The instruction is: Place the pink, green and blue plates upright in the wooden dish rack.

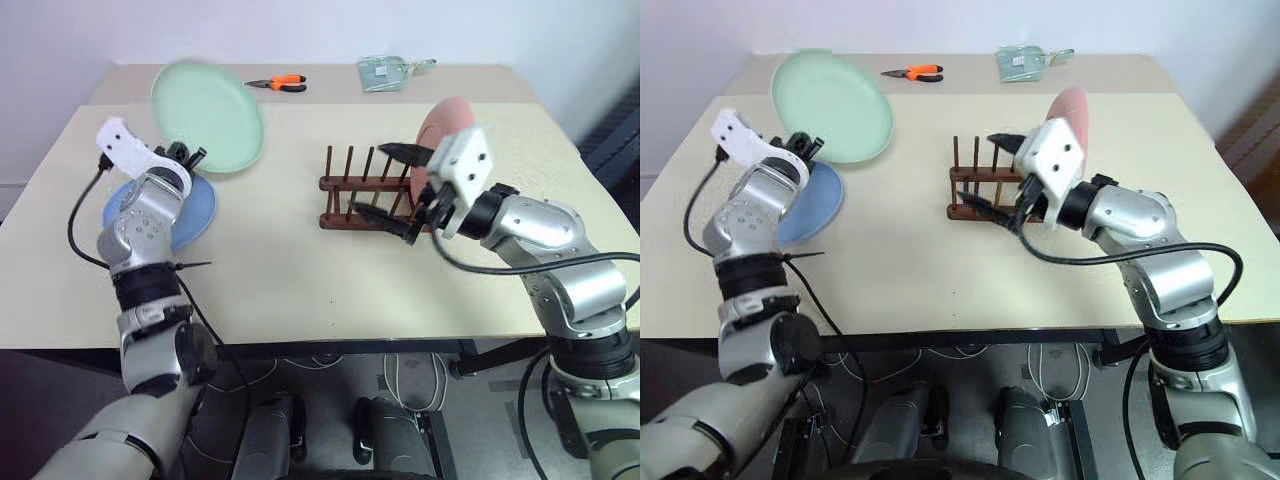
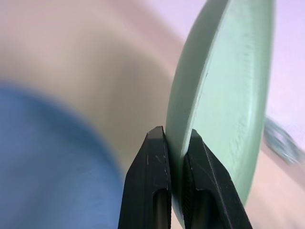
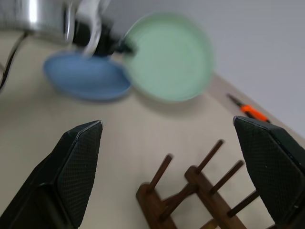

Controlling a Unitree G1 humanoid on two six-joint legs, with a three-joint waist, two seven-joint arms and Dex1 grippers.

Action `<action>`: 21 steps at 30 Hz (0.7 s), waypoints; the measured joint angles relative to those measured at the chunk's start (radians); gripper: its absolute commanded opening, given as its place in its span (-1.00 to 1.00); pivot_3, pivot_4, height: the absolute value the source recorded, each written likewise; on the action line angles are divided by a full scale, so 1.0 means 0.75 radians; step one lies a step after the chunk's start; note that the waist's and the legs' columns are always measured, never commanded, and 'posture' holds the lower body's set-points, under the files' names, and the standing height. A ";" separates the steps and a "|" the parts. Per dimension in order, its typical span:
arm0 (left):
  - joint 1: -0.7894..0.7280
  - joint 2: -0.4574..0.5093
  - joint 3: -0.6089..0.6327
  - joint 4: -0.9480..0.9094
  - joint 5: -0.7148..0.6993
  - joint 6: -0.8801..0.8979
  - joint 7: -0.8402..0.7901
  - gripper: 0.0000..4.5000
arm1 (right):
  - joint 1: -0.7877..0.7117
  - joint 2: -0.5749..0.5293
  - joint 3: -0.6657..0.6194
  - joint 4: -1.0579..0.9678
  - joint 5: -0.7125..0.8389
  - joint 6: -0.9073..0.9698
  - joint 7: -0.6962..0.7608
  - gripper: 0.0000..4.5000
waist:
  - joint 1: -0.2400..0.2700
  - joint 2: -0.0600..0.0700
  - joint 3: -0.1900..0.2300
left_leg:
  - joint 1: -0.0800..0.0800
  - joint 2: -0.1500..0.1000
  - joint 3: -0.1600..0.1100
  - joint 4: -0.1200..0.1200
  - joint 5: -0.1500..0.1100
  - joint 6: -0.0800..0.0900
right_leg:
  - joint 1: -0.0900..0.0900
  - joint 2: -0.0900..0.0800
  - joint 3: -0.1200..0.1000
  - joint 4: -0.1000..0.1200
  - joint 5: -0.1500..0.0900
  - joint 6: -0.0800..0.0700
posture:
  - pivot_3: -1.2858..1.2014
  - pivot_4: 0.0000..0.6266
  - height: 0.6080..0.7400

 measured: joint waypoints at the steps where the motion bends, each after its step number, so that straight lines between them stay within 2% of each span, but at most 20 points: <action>1: 0.025 -0.009 -0.042 -0.101 -0.024 0.056 -0.011 -0.99 | -0.020 0.012 0.051 0.006 -0.064 -0.035 -0.005 1.00 | -0.001 0.000 0.000 | 0.000 0.000 0.000 0.000 0.000 0.000 | 0.000 0.000 0.000 0.000 0.000 0.000 | 0.03 -0.52 1.00; 7: 0.106 -0.140 -0.158 -0.523 -0.246 0.384 0.077 -0.99 | -0.145 0.082 0.294 0.172 -0.471 -0.318 -0.071 1.00 | -0.005 0.000 0.000 | 0.001 0.000 -0.001 0.000 0.001 -0.001 | 0.000 0.000 0.001 0.000 0.000 0.000 | 0.03 -0.52 1.00; 11: 0.111 -0.195 -0.132 -0.655 -0.392 0.519 0.190 -0.99 | -0.166 0.100 0.375 0.346 -0.676 -0.482 -0.108 1.00 | -0.008 0.000 0.000 | 0.001 0.000 -0.001 0.000 0.001 -0.002 | 0.000 0.000 0.002 0.000 0.000 0.000 | 0.03 -0.52 1.00; 16: 0.108 -0.250 -0.087 -0.687 -0.568 0.583 0.323 -0.99 | -0.188 0.129 0.393 0.500 -0.837 -0.637 -0.156 1.00 | -0.004 0.000 0.000 | 0.001 0.000 -0.002 0.000 0.001 -0.002 | 0.001 0.000 0.002 -0.001 0.000 0.000 | 0.03 -0.52 1.00; 19: 0.107 -0.237 -0.083 -0.689 -0.638 0.595 0.374 -1.00 | -0.209 0.144 0.393 0.561 -0.912 -0.690 -0.205 0.63 | -0.005 0.000 0.000 | 0.001 0.000 -0.002 0.000 0.001 -0.002 | 0.001 0.001 0.002 0.000 0.000 0.000 | 0.03 -0.52 1.00; 21: 0.107 -0.219 -0.093 -0.694 -0.660 0.609 0.391 -1.00 | -0.227 0.145 0.384 0.578 -0.954 -0.713 -0.242 0.22 | -0.006 0.000 0.000 | 0.001 0.000 -0.002 0.000 0.001 -0.002 | 0.001 0.001 0.002 0.000 0.000 0.000 | 0.03 -0.52 1.00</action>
